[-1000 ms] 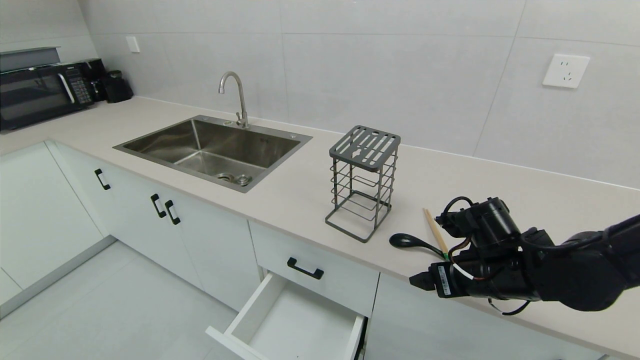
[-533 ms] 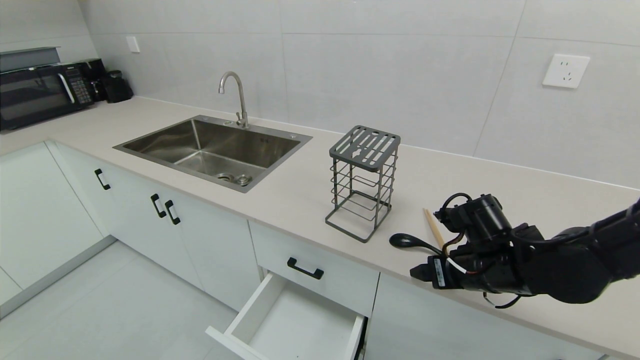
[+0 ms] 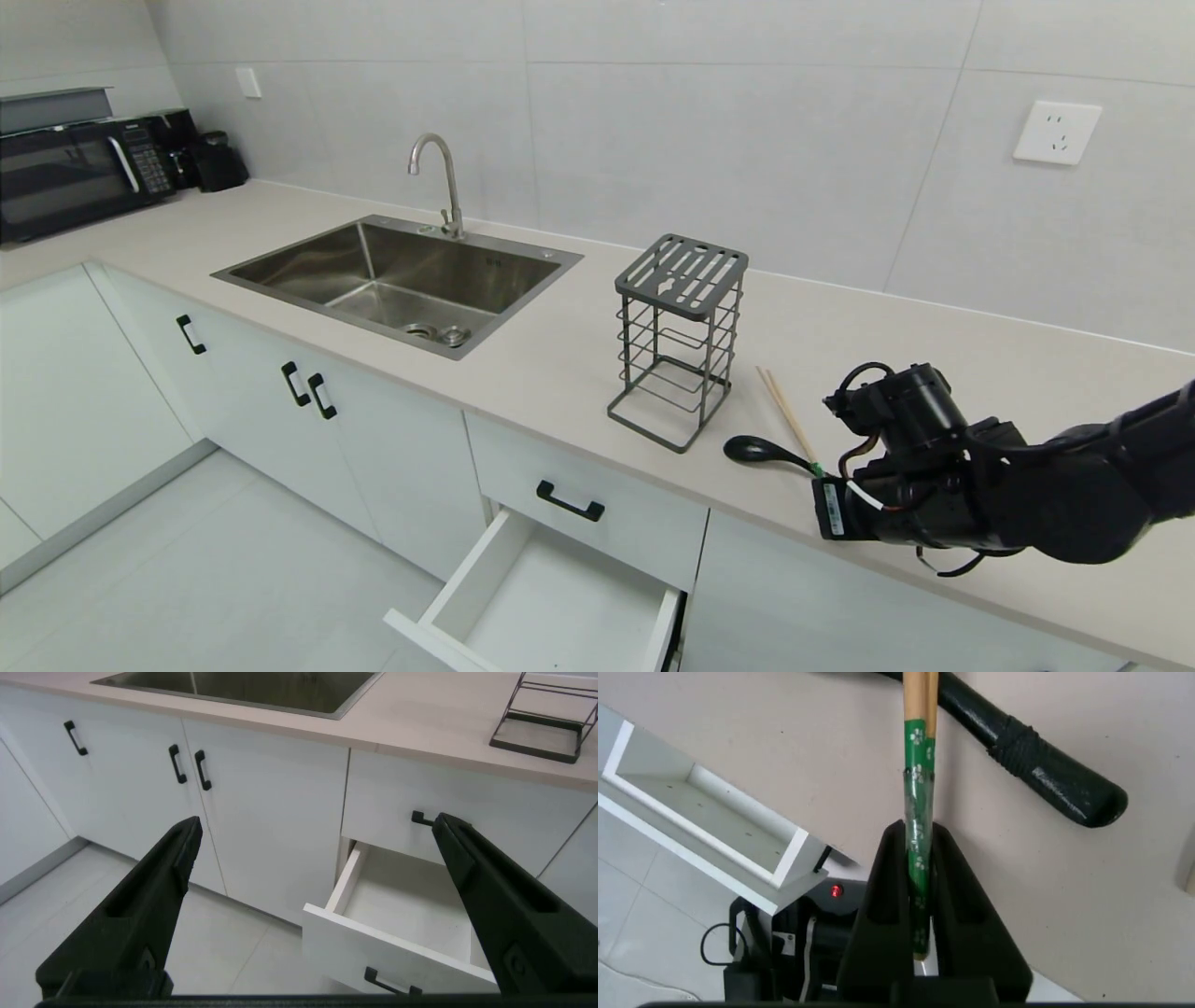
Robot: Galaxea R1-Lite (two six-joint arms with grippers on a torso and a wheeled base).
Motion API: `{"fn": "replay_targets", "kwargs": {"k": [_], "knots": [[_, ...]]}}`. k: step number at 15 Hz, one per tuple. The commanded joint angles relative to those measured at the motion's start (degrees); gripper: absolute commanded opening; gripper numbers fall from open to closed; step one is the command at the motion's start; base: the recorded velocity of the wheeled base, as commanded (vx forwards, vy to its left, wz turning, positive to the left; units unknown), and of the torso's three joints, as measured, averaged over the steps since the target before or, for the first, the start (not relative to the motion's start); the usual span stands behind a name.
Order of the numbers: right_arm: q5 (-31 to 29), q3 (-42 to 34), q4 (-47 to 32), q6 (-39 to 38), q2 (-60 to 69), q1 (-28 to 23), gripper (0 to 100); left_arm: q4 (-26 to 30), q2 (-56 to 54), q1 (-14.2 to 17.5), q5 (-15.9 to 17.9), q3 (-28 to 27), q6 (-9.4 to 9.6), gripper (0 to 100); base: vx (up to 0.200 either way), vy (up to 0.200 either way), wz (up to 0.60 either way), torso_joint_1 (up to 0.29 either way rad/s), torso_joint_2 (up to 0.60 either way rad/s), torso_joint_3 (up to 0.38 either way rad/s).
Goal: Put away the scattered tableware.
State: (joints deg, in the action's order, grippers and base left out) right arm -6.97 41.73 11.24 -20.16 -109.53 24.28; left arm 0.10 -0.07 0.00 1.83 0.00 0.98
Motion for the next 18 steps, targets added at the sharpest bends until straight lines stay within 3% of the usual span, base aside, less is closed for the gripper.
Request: {"fn": "replay_targets", "kwargs": {"k": [1,11,14,16,18], "knots": [[-0.5,-0.16,0.01,0.04,5.29,-2.14,0,-0.01,0.07,0.0,0.02,0.0,-0.01,100,0.0,0.0,0.0,0.0,0.0,0.0],[2.84,-5.87,-5.0,1.88,35.88,-1.26,0,-0.01,0.07,0.0,0.02,0.0,-0.01,100,0.0,0.0,0.0,0.0,0.0,0.0],[6.09,-7.1,-5.0,3.9,40.8,-1.26,0,-0.01,0.07,0.0,0.02,0.0,-0.01,100,0.0,0.0,0.0,0.0,0.0,0.0],[11.28,-7.89,-5.0,9.79,45.11,-0.47,0,-0.01,0.07,0.0,0.02,0.0,-0.01,100,0.0,0.0,0.0,0.0,0.0,0.0],[15.94,-9.12,-5.53,15.42,50.21,5.34,0,-0.01,0.07,0.0,0.02,0.0,-0.01,100,0.0,0.0,0.0,0.0,0.0,0.0]]}}
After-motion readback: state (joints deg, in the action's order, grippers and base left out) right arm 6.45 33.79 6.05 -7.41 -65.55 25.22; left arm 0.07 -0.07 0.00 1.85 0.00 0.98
